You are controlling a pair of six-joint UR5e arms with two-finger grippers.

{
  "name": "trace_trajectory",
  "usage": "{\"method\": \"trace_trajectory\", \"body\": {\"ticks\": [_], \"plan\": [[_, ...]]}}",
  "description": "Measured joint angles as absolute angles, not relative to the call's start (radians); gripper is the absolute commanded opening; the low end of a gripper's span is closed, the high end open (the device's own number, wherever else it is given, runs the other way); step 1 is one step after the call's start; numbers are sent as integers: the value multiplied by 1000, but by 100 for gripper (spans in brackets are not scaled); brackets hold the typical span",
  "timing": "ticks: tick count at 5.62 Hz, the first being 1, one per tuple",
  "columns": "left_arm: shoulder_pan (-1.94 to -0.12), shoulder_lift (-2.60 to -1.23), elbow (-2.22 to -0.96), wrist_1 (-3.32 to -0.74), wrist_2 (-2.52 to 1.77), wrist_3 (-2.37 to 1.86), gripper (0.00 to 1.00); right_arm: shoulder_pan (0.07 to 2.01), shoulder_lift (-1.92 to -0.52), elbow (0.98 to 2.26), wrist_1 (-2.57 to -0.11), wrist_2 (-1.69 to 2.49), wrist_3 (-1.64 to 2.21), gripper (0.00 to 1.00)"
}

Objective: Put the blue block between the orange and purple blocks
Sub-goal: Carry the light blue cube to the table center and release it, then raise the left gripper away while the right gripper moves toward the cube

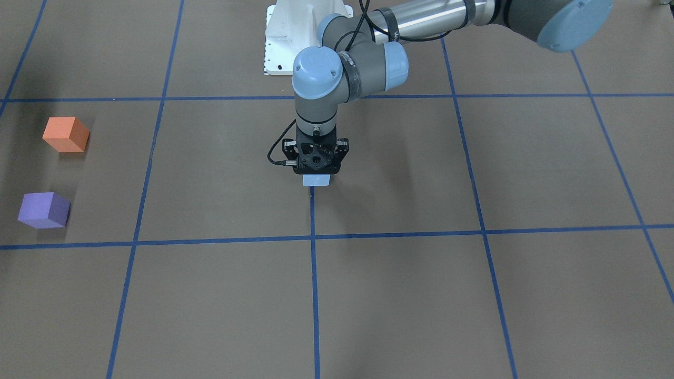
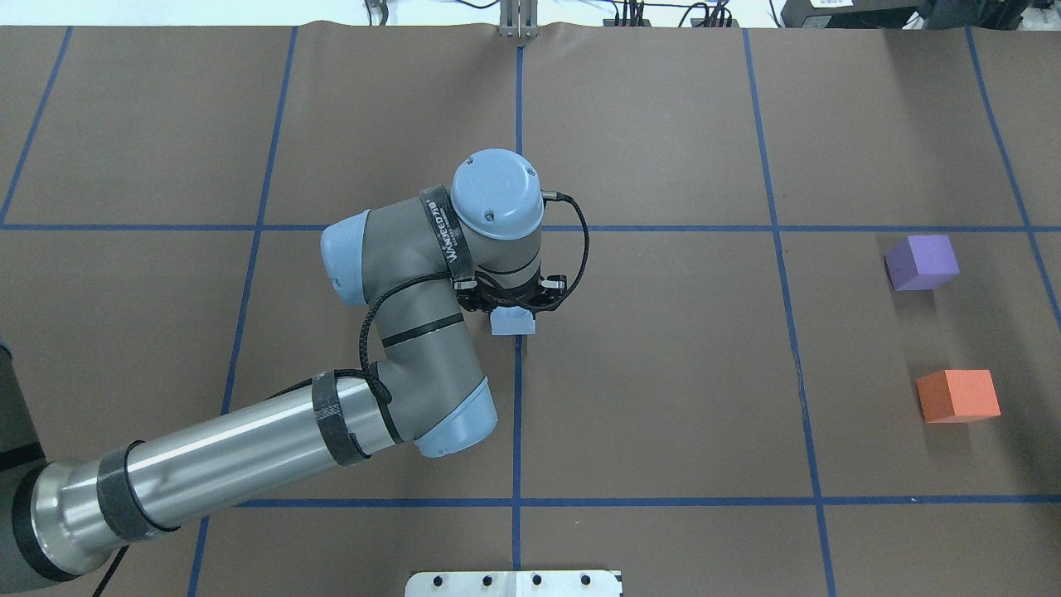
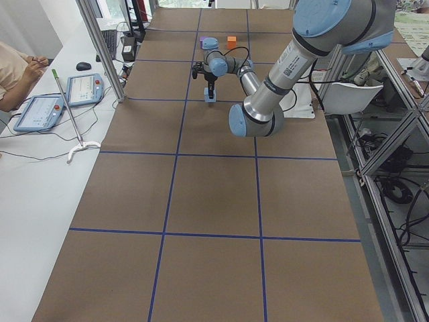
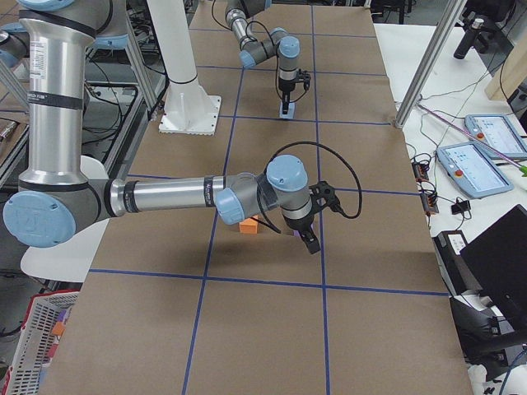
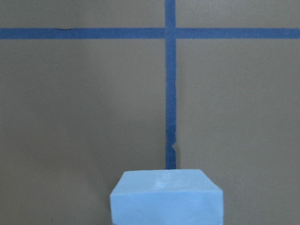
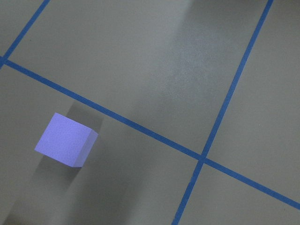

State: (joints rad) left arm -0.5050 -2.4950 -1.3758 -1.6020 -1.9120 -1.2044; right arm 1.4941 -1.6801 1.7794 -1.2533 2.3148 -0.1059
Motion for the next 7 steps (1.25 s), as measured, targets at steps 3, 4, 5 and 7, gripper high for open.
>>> {"method": "trace_trajectory", "body": {"ticks": [3, 4, 5, 7], "plan": [[-511, -2496, -1405, -1597, -1886, -1204, 100, 1493, -1673, 1787, -1256, 2316, -80, 100], [-534, -2494, -1459, -1566, -1886, -1199, 100, 1472, -1656, 1804, -1260, 2319, -10, 100], [-572, -2468, -1540, -1517, -1884, -1196, 100, 1415, -1628, 1834, -1262, 2319, 116, 100], [-682, -2304, -1753, -1472, -1860, -1182, 100, 1230, -1512, 1897, -1263, 2310, 450, 100]]}}
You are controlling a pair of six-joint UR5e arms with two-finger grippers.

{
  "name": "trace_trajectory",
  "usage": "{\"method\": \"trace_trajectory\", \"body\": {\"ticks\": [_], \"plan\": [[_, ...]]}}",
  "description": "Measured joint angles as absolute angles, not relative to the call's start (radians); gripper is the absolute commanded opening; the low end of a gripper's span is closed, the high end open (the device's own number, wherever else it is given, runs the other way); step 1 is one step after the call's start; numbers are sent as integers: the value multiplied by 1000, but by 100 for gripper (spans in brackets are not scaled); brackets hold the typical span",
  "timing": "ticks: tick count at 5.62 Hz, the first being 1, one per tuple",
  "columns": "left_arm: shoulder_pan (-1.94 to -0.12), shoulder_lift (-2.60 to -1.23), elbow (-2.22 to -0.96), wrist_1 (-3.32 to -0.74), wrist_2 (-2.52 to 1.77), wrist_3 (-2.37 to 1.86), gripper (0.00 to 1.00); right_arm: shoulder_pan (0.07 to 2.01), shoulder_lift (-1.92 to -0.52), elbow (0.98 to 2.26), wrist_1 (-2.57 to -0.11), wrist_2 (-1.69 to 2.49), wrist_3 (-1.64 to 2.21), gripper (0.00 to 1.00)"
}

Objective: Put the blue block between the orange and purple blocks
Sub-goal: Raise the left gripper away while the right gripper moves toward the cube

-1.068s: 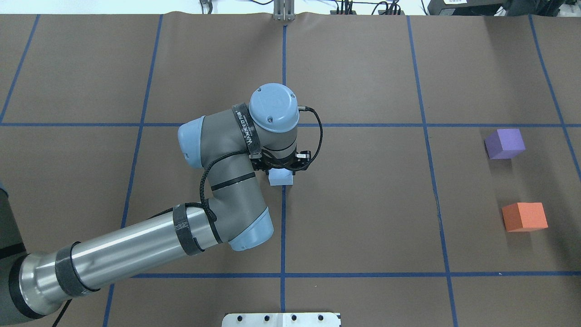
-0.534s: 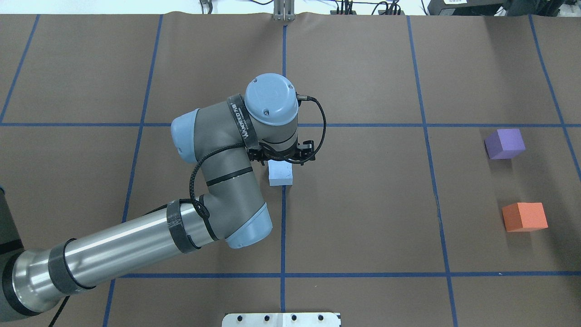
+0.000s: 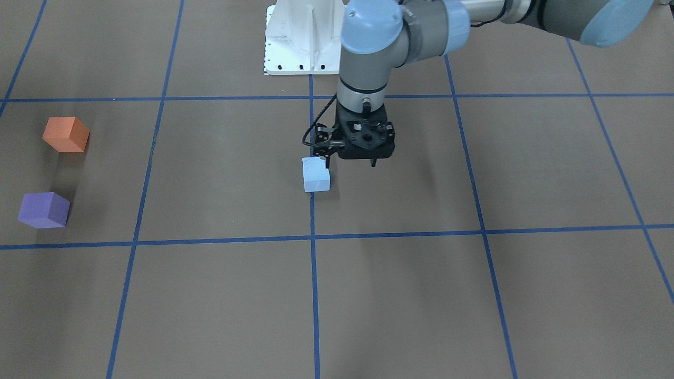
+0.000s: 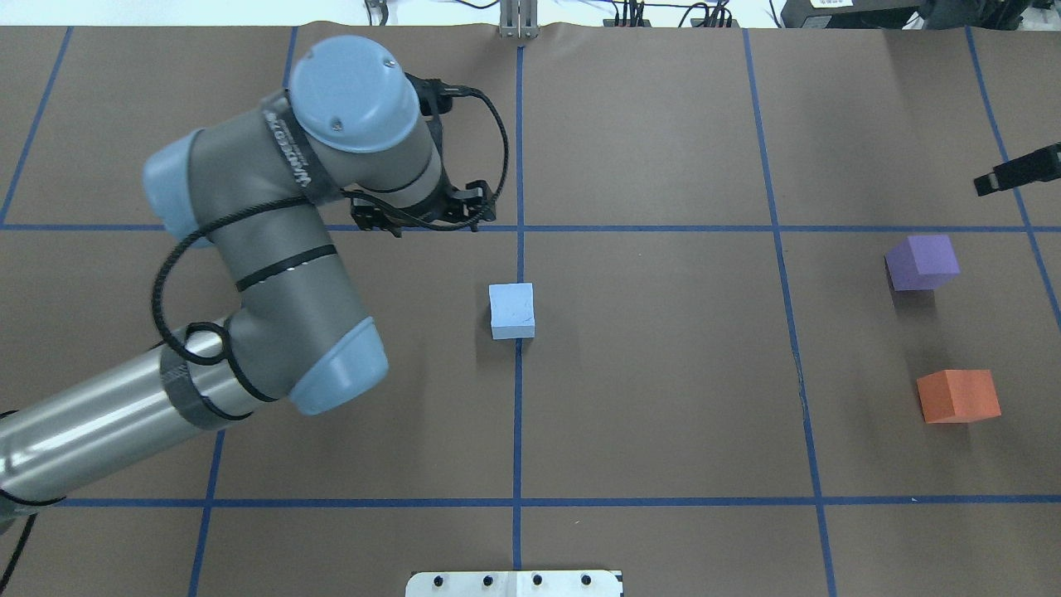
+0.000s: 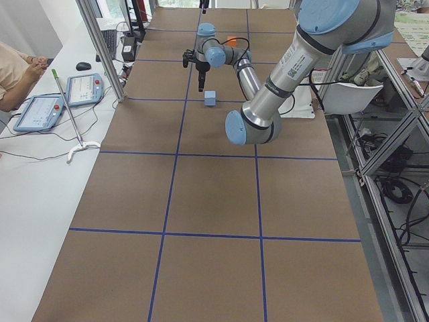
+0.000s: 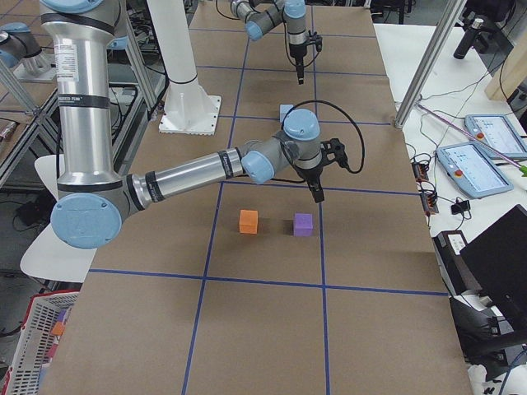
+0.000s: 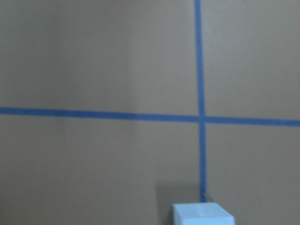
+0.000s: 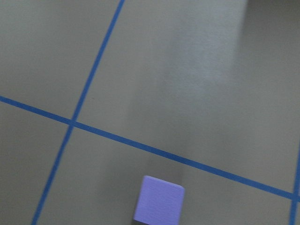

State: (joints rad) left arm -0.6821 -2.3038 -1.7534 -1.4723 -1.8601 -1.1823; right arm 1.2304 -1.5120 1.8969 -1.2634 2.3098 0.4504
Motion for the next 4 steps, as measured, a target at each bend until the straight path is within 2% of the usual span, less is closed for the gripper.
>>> {"method": "trace_trajectory", "body": {"ticks": [2, 4], "plan": [[-828, -2155, -1832, -1424, -1905, -1012, 100, 1016, -1329, 1924, -1283, 2231, 782, 100], [-970, -1983, -1835, -1434, -1980, -749, 100, 799, -1071, 1937, -1526, 2060, 1006, 100]]}}
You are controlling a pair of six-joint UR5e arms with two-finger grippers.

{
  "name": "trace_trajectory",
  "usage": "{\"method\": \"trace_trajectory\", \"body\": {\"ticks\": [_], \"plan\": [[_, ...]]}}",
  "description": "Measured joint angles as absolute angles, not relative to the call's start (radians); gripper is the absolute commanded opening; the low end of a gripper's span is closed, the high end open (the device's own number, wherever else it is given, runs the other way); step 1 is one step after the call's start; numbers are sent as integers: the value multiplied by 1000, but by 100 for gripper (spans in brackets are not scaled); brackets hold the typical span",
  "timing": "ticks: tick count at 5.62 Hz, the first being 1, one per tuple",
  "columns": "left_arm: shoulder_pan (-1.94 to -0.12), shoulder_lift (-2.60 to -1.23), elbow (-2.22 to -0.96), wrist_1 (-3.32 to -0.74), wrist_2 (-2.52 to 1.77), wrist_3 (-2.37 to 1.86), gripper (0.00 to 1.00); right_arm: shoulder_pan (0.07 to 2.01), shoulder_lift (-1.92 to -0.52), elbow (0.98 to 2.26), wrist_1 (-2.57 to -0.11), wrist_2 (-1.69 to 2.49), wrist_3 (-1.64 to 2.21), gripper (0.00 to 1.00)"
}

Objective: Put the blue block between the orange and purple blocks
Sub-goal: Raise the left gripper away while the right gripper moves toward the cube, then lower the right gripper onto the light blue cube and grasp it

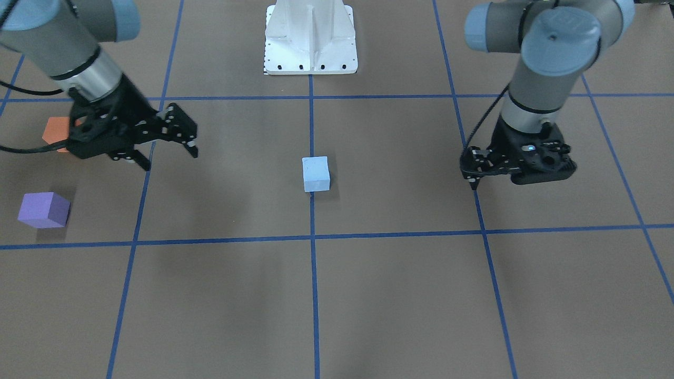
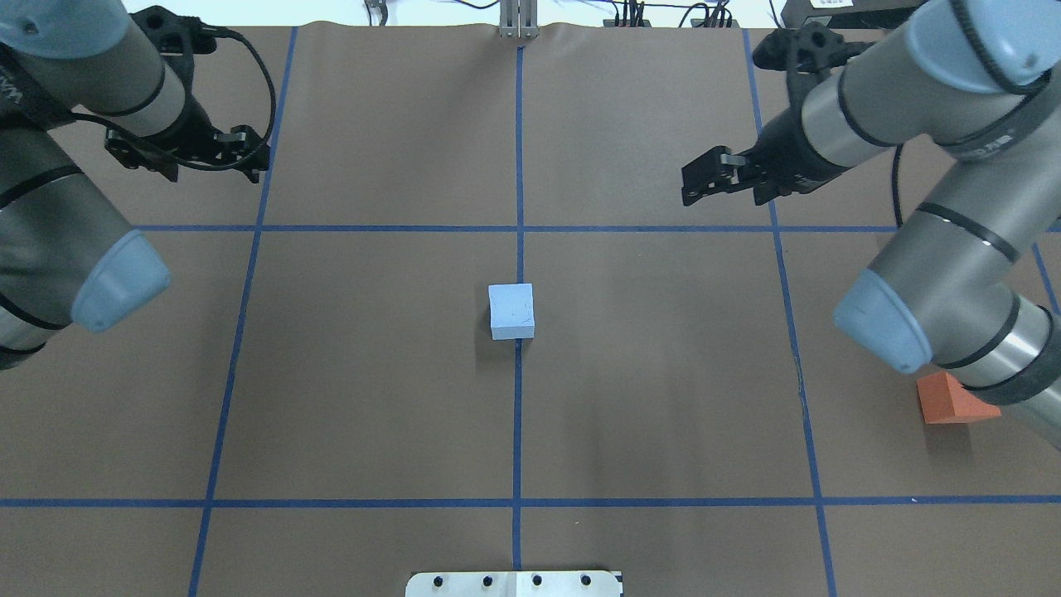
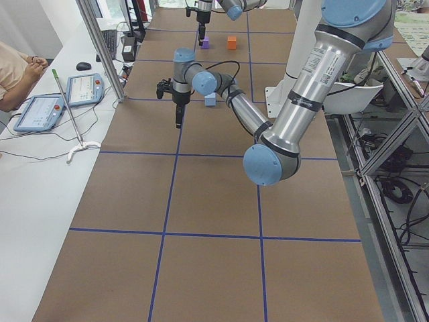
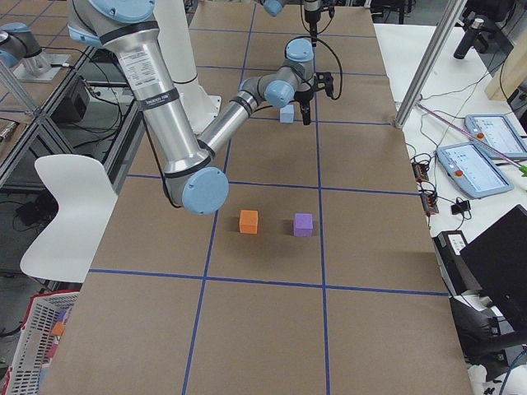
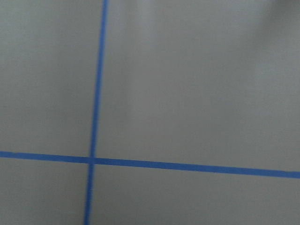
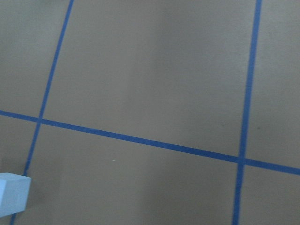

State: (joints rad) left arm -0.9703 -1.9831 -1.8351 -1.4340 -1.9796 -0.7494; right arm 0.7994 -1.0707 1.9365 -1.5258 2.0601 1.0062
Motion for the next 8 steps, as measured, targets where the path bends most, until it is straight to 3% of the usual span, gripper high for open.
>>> {"method": "trace_trajectory", "body": {"ticks": [2, 4, 8], "plan": [[-1219, -1794, -1795, -1443, -2151, -168, 100, 636, -905, 1879, -1649, 1917, 1120, 100], [-1483, -1700, -1638, -1437, -2303, 357, 100, 541, -751, 1676, -1656, 1821, 1178, 100], [-1534, -1670, -1582, -1443, -2331, 477, 100, 465, -709, 1484, -1559, 1746, 1195, 100]]}}
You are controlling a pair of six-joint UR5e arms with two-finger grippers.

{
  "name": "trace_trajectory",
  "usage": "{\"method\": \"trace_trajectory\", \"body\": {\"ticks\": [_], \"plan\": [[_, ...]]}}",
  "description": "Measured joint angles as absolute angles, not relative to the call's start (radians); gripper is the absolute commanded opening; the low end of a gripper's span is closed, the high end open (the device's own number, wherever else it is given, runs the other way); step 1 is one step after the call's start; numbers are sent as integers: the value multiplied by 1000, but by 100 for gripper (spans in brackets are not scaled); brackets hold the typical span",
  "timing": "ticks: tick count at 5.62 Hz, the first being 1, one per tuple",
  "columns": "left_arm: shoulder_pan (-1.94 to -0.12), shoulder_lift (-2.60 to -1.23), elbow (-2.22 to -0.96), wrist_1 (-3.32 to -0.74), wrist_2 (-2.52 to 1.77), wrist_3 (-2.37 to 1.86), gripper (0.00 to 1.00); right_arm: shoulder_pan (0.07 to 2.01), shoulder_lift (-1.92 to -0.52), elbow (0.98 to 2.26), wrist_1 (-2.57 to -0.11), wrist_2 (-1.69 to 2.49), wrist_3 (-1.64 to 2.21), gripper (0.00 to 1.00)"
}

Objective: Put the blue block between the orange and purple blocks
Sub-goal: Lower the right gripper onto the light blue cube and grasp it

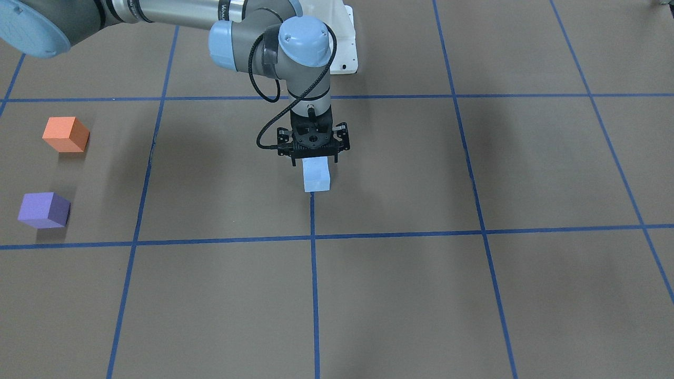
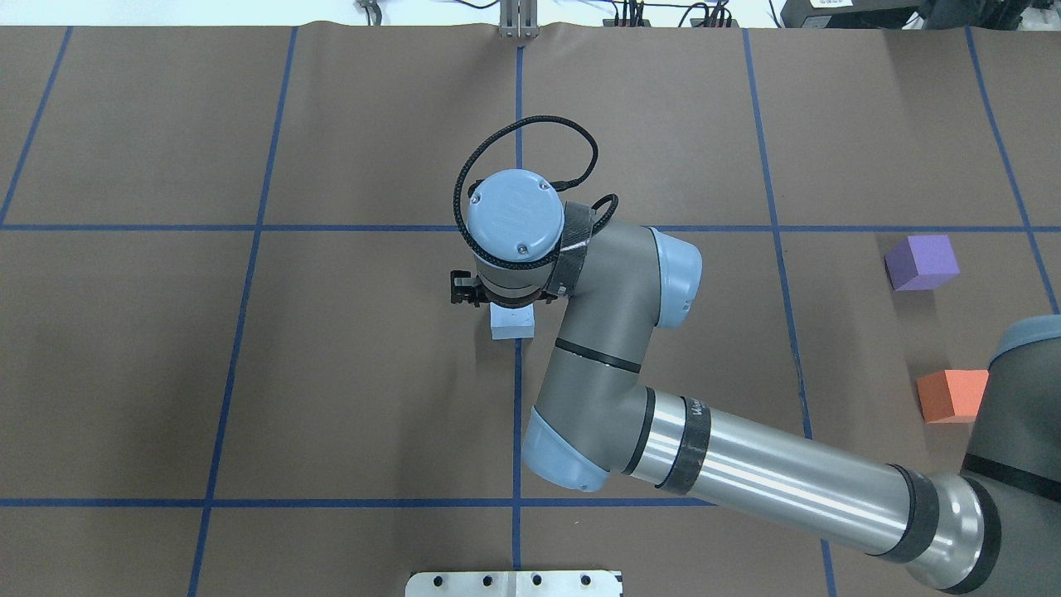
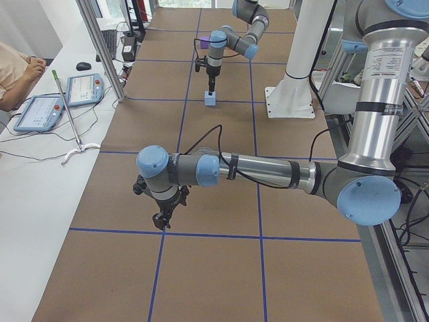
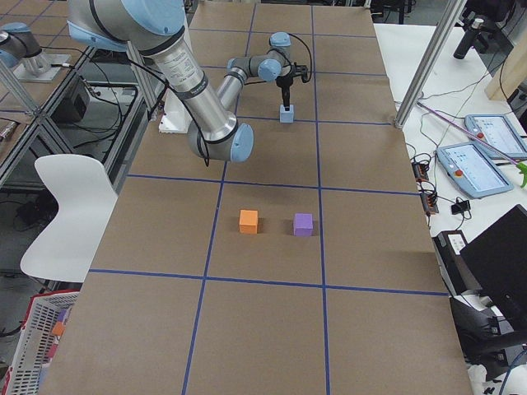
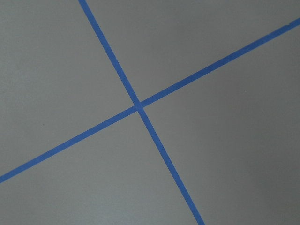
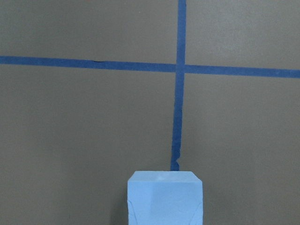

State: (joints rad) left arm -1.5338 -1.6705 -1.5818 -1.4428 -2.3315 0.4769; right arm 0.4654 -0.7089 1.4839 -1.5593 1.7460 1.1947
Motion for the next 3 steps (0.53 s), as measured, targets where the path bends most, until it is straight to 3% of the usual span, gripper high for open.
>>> {"method": "trace_trajectory", "body": {"ticks": [1, 2, 3], "plan": [[-1534, -1668, -1585, -1443, -2332, 477, 100, 460, -708, 1437, -1520, 1740, 1200, 100], [-1534, -1666, -1586, -1443, -2332, 477, 100, 456, -707, 1408, -1494, 1738, 1204, 92], [-1534, -1665, -1586, -1443, -2332, 477, 100, 452, -707, 1393, -1484, 1737, 1206, 56]]}}
